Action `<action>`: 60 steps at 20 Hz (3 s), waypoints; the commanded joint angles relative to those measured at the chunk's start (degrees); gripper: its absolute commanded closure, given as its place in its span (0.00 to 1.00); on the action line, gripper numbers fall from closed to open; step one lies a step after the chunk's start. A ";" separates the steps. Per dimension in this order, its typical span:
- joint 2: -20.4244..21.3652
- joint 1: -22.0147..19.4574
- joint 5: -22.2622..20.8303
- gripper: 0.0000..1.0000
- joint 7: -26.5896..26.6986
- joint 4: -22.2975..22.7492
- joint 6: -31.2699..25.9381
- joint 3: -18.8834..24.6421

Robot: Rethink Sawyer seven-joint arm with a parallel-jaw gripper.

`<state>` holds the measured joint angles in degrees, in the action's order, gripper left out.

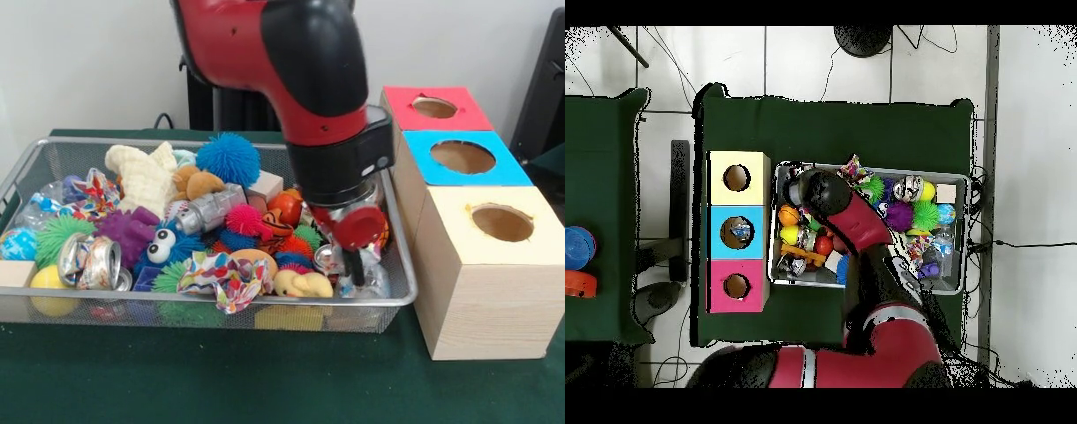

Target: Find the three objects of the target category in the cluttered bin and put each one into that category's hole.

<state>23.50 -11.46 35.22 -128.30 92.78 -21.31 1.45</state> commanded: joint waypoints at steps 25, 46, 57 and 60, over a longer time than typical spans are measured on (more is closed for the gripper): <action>2.27 14.77 -18.32 1.00 -7.20 -9.72 -12.74 -23.35; 15.73 6.95 -25.80 1.00 -0.25 8.63 -7.14 -23.11; 16.84 1.67 -32.48 0.00 2.92 8.50 -3.64 -20.95; 16.69 2.31 -32.70 0.00 0.11 8.26 -4.63 -21.34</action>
<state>40.39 -8.45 5.90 -128.30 97.83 -27.22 -24.70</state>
